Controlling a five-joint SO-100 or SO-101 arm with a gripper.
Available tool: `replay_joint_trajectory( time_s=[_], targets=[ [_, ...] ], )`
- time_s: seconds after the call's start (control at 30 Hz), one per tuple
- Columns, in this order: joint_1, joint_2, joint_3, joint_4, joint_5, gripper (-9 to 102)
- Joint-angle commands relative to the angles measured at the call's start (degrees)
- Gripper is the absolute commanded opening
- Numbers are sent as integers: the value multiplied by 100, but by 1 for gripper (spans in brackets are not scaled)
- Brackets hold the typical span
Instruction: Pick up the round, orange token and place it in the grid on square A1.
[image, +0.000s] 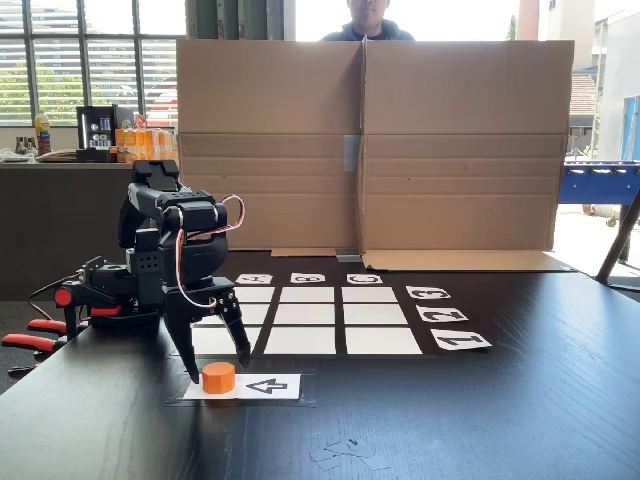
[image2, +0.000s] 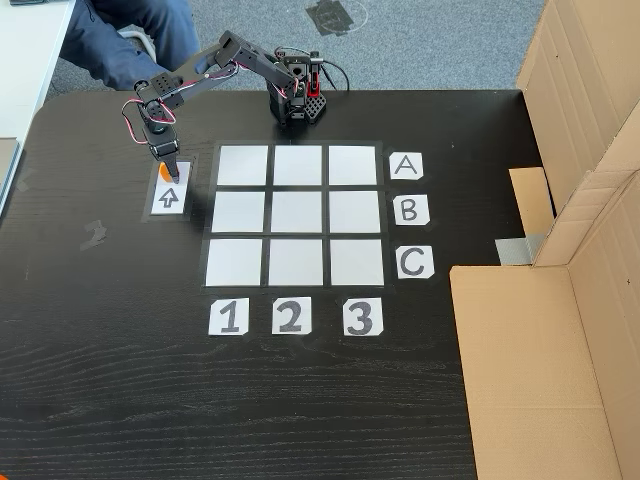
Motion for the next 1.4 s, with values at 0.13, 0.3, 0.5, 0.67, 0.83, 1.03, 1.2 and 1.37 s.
replay_joint_trajectory(
  time_s=[0.13, 0.3, 0.5, 0.67, 0.83, 1.03, 1.2, 1.37],
  targets=[
    [9, -18, -272, -18, 53, 26],
    [18, -26, -281, -18, 62, 25],
    [18, -35, -290, -18, 132, 20],
    [18, -53, -316, -18, 193, 11],
    [18, -70, -334, -18, 193, 1],
    [18, -70, -378, -18, 255, 0],
    [18, 70, -439, 0, 378, 0],
    [44, 589, -422, 62, 492, 0]
  ],
)
